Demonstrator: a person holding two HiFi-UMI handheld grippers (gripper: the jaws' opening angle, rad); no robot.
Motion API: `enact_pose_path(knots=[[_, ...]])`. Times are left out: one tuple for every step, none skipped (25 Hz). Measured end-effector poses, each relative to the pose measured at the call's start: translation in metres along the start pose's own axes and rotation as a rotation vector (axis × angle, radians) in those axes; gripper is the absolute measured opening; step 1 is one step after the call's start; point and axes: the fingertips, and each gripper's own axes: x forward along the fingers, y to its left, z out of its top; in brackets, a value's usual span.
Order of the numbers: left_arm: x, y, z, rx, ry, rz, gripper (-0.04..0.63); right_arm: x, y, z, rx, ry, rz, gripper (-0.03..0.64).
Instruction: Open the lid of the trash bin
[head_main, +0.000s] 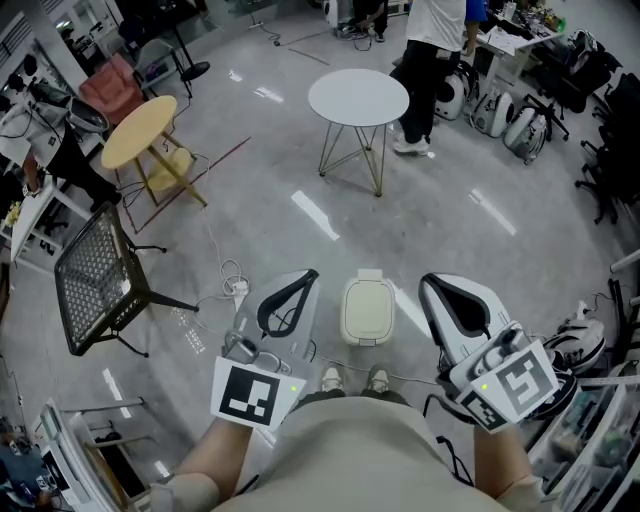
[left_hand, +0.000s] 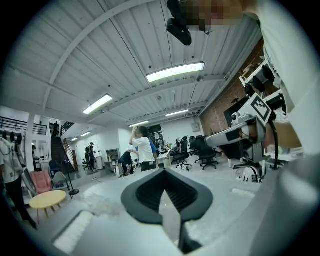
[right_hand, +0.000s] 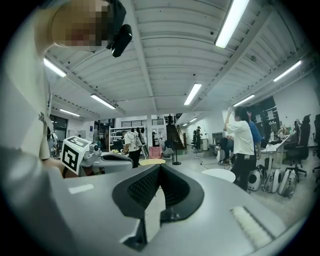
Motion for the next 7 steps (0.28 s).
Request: enact_pose_path(knots=[[-0.0005,0.0002,0.0014,0.002,-0.001,-0.001,0.002,0.0003,-0.0002,0.0006,-0.001,0.0,0.0,0.003],[-0.0012,0.0006,0.0021,0.004,-0.002,-0.001,0.002,0.0007,-0.0001,0.0009,-0.003,0.0,0.0,0.003],[-0.0022,0.0013,0.0021,0.006,-0.002,-0.002,0.002,0.0012,0.0005,0.0009,-0.004,0.0,0.001,0.003],[-0.0032,0.002,0.0015,0.007,-0.001,-0.002,0.002,0.0018,0.0012,0.0006,-0.004,0.0,0.001,0.003],[-0.0042,0.0028,0.0007,0.006,-0.001,-0.001,0.002,0.0023,0.0021,0.0003,-0.005,-0.001,0.001,0.003],[-0.0052,0.0036,-0.0001,0.004,-0.001,-0.001,0.002,0.0028,0.003,-0.0001,-0.006,-0.001,0.001,0.003],[-0.0061,0.0045,-0.0008,0.002,-0.001,0.0,0.002,0.0034,0.0039,-0.0005,-0.007,-0.002,0.001,0.003]])
